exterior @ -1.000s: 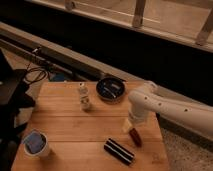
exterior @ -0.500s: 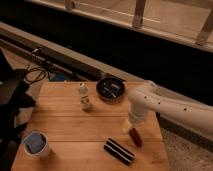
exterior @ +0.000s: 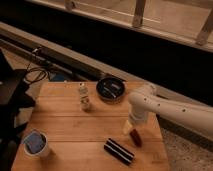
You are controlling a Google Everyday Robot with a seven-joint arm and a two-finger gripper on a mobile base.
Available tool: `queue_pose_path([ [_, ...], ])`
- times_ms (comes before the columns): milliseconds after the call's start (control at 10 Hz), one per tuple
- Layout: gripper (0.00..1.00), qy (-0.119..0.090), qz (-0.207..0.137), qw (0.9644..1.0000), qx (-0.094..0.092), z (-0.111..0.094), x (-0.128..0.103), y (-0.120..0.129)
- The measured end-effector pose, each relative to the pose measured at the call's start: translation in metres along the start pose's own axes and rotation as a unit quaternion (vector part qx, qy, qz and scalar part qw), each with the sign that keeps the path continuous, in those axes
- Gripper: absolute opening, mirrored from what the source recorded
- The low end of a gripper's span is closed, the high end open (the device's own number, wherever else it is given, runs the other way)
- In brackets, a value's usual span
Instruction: Drag the pepper across the table
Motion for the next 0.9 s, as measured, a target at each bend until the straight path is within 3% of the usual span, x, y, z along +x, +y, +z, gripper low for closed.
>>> queue_pose_path([
  [400, 0.80, 0.045, 0.003, 0.9987, -0.025, 0.033, 0.003, 0.002],
  [600, 0.80, 0.094, -0.006, 0.9943, -0.049, 0.057, 0.006, 0.013],
  [800, 0.71, 0.092, -0.004, 0.9948, -0.044, 0.055, 0.007, 0.007],
  [900, 0.59, 0.092, -0.004, 0.9948, -0.044, 0.055, 0.007, 0.008],
])
